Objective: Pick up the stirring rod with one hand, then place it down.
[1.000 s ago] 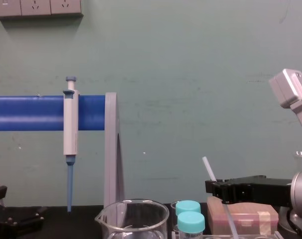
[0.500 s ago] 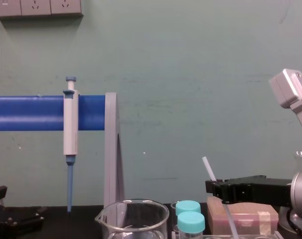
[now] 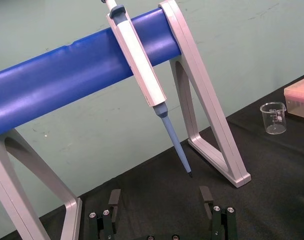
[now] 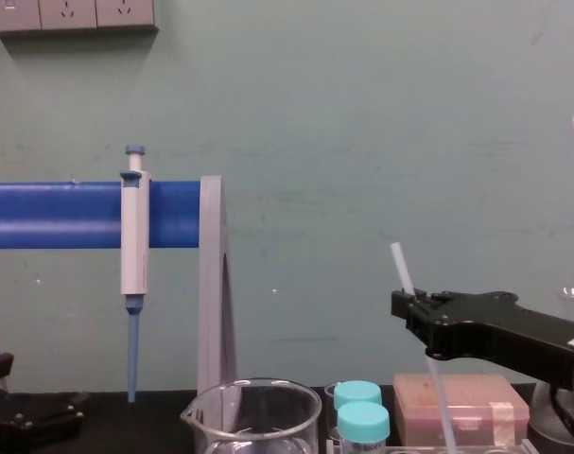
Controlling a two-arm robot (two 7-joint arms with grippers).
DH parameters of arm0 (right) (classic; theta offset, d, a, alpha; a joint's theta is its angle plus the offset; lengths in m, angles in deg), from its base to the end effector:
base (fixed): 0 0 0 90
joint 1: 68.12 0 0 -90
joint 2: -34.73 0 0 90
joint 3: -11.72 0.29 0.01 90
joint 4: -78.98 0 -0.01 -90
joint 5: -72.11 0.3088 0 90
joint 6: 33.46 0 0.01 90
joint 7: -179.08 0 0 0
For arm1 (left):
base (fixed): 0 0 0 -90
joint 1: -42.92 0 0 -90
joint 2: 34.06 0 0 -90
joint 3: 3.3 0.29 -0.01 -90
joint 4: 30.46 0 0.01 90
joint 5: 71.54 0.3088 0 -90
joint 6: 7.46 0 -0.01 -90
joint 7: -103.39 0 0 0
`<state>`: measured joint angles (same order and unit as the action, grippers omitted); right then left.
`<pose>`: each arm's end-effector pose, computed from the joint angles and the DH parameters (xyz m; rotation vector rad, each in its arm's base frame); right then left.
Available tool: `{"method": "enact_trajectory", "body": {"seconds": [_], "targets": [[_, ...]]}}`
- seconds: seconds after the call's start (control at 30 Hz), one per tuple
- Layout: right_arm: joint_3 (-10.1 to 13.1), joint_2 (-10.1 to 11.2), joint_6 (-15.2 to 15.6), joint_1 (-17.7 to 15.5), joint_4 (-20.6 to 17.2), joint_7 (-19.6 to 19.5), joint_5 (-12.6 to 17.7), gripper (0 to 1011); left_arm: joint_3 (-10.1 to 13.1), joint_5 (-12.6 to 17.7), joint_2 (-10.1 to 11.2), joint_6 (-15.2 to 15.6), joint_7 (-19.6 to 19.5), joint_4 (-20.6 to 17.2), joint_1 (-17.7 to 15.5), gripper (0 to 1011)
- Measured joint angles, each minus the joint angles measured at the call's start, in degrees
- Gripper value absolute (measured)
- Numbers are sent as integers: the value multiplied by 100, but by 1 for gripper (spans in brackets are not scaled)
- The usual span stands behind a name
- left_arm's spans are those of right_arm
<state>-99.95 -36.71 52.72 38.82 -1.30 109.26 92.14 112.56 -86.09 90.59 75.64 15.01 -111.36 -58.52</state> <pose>0.3954 0.0004 -0.2690 0.0107 -0.0892 -0.9208 0.3581 0.0827 -0.3022 0.3045 -0.2851 1.2481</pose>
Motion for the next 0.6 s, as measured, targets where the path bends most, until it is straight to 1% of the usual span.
{"method": "enact_trajectory", "body": {"seconds": [0.07,0.1,0.17,0.3,0.37,0.47,0.57,0.6], "targets": [[47,-14,-125,-74,-26,0,-16,72,0,0,0,0,0,0,0,1000],[104,-30,-235,-149,-63,0,-9,72,0,0,0,0,0,0,0,1000],[158,-52,-327,-222,-98,10,24,71,0,0,0,0,0,0,0,1000],[337,-122,-548,-362,-244,49,115,72,0,0,0,0,0,0,0,1000],[415,-141,-606,-388,-355,55,135,72,0,0,-1,0,0,0,0,1000],[524,-143,-614,-403,-525,56,172,71,0,0,0,0,0,0,0,1000],[670,-120,-577,-406,-774,61,276,71,0,0,0,0,0,0,0,1000],[749,-95,-542,-403,-908,64,329,72,0,0,0,0,0,0,0,1000]]}}
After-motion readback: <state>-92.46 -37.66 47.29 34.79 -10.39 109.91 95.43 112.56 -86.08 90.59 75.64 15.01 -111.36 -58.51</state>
